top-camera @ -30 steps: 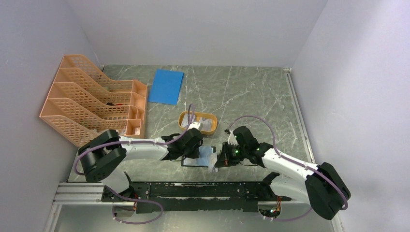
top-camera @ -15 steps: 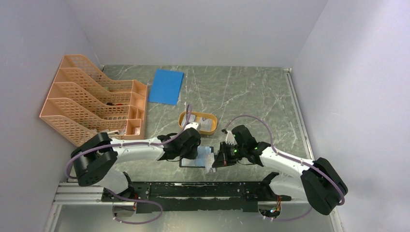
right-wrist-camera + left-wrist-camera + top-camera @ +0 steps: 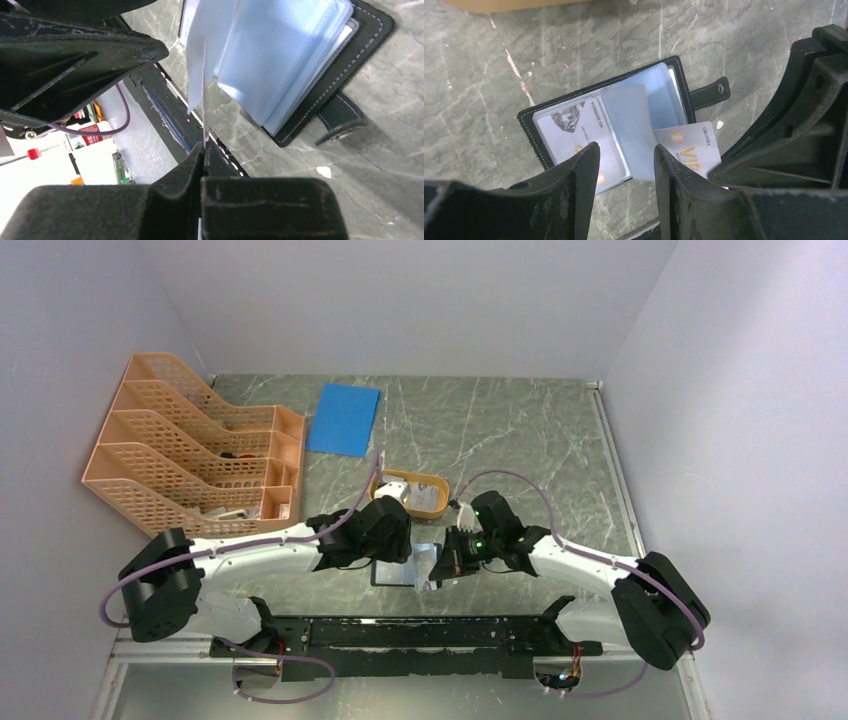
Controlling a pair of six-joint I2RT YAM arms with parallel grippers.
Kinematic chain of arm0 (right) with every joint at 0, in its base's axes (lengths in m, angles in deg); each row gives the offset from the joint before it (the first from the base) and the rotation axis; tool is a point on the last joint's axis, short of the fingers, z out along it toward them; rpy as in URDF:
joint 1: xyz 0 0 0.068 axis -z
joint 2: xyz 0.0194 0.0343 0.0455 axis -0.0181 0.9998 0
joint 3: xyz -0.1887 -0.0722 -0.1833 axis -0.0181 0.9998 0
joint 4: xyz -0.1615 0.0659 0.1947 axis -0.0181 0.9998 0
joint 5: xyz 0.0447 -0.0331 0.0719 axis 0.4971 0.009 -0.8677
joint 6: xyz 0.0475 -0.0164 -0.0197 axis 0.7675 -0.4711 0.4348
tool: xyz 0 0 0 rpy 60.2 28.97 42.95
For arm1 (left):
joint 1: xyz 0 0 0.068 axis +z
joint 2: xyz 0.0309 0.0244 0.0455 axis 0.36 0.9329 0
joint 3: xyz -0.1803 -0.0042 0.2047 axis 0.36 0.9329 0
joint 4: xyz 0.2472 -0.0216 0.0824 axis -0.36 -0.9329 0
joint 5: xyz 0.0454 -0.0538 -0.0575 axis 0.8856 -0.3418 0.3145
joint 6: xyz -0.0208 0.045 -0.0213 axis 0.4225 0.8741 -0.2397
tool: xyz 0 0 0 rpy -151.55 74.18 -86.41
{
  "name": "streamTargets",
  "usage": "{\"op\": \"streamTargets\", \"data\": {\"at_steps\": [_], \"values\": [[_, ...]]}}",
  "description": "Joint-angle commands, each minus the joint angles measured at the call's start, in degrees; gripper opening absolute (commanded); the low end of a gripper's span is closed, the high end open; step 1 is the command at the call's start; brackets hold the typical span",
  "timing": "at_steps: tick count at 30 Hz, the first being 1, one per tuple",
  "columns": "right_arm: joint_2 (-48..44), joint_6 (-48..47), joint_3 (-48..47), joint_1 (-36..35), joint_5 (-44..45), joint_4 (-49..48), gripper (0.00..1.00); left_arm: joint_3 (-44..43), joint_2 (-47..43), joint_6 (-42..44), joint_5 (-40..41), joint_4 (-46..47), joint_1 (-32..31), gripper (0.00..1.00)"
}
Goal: Put the credit cards into the card holder
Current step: Adjust the card holder at the center of the board.
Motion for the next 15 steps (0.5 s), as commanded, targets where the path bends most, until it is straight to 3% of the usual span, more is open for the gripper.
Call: {"op": "streamTargets", "data": {"at_steps": [1, 10, 15], "values": [[2.6, 0.1, -2.6, -1.5, -1.2, -3.1, 0.00, -1.1, -2.3, 0.4, 2.6, -3.0, -0.1, 0.50], [11.4, 2.5, -7.0, -7.2, 0.6, -8.8, 0.00, 1.1, -7.0, 0.0, 5.6, -4.9, -0.2, 0.49], [11.7, 4.3, -7.3, -7.7, 5.0, -7.9, 0.00, 3.0, -6.6, -0.1, 6.9, -4.1, -0.1, 0.44]]}}
